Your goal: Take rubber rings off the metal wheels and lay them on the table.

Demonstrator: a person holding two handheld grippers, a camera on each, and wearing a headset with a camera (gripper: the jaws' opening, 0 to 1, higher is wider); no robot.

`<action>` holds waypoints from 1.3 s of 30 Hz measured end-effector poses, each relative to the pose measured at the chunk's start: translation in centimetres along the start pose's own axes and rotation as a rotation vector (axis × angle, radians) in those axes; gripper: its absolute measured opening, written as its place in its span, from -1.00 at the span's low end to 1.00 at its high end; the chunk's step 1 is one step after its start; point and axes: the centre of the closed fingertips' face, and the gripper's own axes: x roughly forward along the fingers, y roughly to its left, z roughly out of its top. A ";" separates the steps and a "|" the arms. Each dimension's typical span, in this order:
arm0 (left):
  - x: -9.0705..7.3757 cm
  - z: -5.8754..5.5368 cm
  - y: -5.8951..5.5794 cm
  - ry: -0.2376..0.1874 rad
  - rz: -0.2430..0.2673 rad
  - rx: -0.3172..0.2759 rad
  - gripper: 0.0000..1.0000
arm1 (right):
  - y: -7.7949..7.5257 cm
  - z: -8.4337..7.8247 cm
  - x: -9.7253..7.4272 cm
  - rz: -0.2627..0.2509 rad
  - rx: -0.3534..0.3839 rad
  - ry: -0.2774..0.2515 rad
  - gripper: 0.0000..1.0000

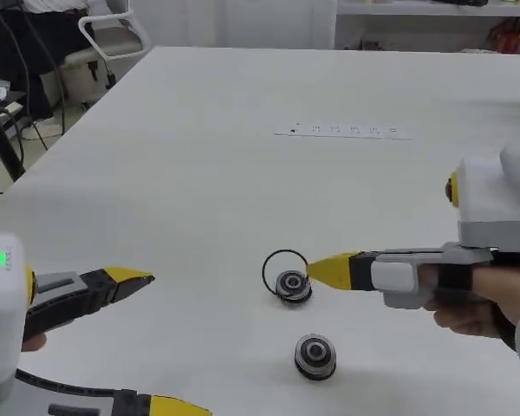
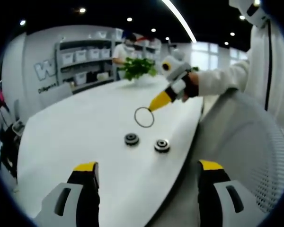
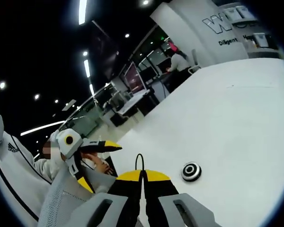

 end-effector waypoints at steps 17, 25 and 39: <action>0.1 -0.2 -0.1 0.005 -0.011 0.005 0.71 | 0.8 -3.6 4.6 0.000 -0.076 0.185 -1.00; 0.1 -0.5 0.1 0.016 -0.002 0.004 0.70 | -0.9 -6.3 4.9 -0.037 -0.059 0.256 -1.00; 0.0 -0.7 0.4 0.018 0.009 0.006 0.68 | -2.6 -8.1 5.4 -0.101 -0.075 0.308 -1.00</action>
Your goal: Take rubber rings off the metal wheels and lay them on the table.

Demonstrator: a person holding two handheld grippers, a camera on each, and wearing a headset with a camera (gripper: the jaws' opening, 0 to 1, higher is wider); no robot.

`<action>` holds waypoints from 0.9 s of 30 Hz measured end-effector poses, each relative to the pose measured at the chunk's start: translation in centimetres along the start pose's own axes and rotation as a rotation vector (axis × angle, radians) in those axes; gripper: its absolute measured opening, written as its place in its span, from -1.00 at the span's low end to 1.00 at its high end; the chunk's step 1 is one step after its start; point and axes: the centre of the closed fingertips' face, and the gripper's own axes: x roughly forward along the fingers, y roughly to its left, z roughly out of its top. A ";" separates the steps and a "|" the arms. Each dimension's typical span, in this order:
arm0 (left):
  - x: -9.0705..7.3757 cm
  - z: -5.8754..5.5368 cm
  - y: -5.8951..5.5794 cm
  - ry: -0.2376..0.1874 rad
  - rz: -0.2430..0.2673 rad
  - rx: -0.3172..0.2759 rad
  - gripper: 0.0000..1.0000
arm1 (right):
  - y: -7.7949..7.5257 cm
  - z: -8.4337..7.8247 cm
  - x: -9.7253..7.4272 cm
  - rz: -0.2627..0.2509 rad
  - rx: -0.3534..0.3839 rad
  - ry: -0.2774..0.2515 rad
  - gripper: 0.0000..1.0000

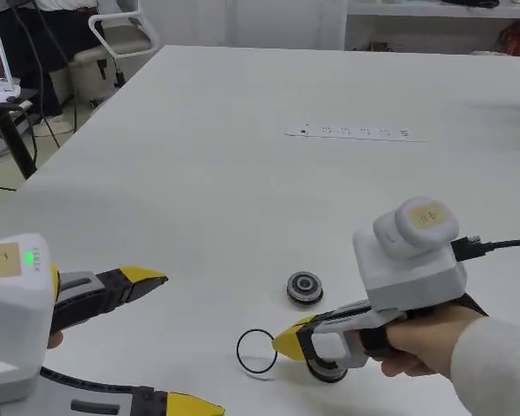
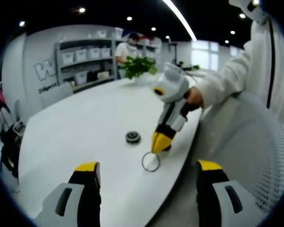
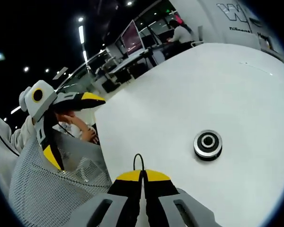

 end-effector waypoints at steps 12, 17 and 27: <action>0.1 -0.1 -0.5 0.000 -0.039 -0.006 0.68 | -0.1 -0.7 0.6 -0.016 -0.049 0.036 -1.00; 0.1 0.0 -0.5 -0.006 -0.040 -0.003 0.69 | -0.2 -0.9 0.7 -0.022 -0.065 0.043 -1.00; 0.1 -0.1 -0.5 0.000 -0.038 -0.003 0.69 | -0.4 -0.4 0.5 -0.036 -0.091 0.028 -0.92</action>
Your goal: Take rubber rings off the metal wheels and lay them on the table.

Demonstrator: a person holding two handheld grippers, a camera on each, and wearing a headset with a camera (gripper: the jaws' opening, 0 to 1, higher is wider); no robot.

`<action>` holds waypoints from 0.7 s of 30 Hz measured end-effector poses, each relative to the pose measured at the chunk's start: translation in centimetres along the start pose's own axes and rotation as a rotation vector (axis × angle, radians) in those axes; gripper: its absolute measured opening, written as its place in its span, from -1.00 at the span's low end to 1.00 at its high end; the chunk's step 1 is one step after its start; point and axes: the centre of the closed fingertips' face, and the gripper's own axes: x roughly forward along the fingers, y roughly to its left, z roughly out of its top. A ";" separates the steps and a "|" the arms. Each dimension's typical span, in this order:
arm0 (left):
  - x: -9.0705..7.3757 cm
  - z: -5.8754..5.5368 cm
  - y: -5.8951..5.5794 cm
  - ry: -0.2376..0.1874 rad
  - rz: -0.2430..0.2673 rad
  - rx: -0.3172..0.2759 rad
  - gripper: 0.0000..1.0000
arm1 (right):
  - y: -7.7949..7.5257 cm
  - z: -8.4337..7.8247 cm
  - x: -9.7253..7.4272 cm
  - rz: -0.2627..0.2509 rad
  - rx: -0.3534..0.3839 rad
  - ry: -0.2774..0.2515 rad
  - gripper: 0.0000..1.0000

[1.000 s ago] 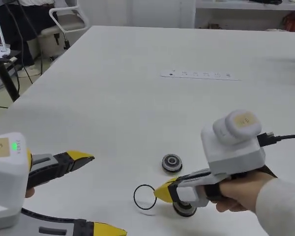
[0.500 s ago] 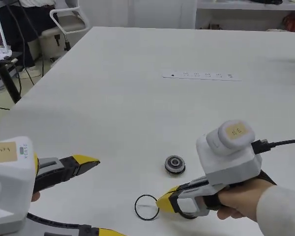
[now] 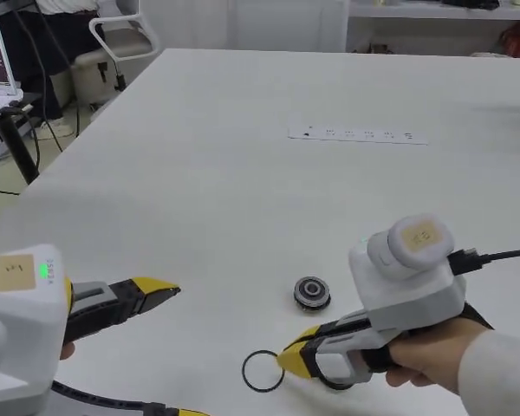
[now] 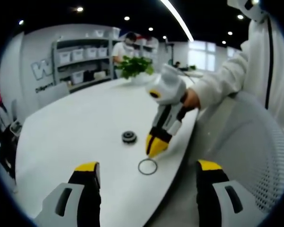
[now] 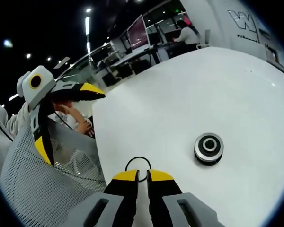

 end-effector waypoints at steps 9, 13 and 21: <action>-0.1 -0.2 0.4 0.012 0.022 0.005 0.69 | 0.1 2.0 -1.9 -0.004 -0.012 -0.074 -0.86; -0.1 -0.1 0.2 0.009 0.014 0.001 0.70 | -0.1 3.7 -3.5 -0.015 -0.011 -0.150 -0.86; -0.2 0.0 0.3 0.017 0.025 0.014 0.69 | -0.8 4.8 -6.1 -0.054 -0.045 -0.213 -0.81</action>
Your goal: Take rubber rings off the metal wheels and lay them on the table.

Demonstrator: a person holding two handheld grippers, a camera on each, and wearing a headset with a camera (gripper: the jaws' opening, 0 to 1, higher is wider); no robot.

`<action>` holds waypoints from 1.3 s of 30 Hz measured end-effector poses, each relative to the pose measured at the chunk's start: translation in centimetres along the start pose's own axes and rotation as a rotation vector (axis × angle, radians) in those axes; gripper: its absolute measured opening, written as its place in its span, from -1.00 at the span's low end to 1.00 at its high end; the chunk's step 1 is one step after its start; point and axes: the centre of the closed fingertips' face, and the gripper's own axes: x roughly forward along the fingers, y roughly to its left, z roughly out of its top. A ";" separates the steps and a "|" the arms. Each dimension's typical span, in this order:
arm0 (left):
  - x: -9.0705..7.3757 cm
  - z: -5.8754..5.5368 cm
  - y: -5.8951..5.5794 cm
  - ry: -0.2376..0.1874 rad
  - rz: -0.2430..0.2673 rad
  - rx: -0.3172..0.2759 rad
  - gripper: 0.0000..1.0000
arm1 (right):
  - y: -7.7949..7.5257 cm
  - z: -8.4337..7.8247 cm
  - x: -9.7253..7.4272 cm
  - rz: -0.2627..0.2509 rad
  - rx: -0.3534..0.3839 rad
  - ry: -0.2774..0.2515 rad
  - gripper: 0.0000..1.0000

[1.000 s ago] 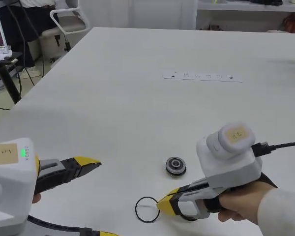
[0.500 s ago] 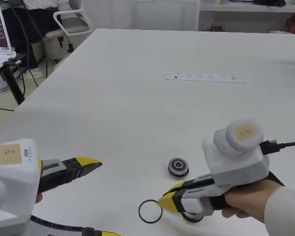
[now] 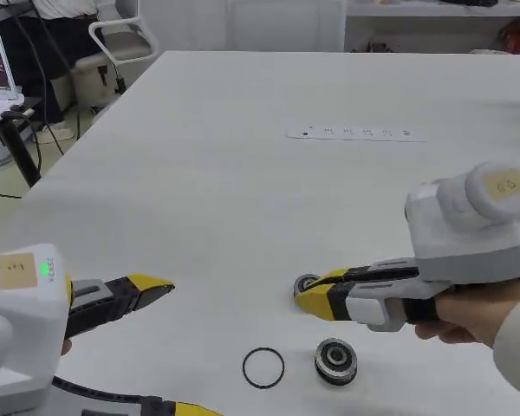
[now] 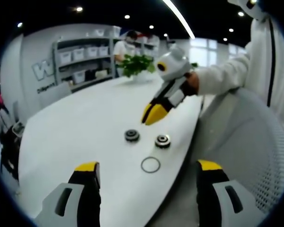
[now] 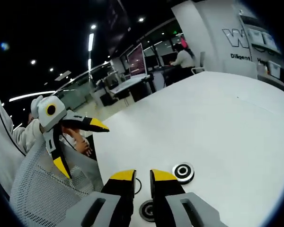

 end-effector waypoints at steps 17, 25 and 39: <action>0.5 6.9 -0.5 -0.067 -0.063 0.175 0.68 | -3.0 0.2 -4.3 -0.084 0.036 -0.067 -0.81; 2.5 9.0 -1.5 -0.075 -0.123 0.241 0.63 | -2.5 -1.2 -4.0 -0.046 0.000 -0.033 -0.80; 8.8 9.2 -4.1 -0.075 -0.258 0.330 0.37 | -1.5 -5.6 -2.8 0.051 -0.048 0.127 -0.70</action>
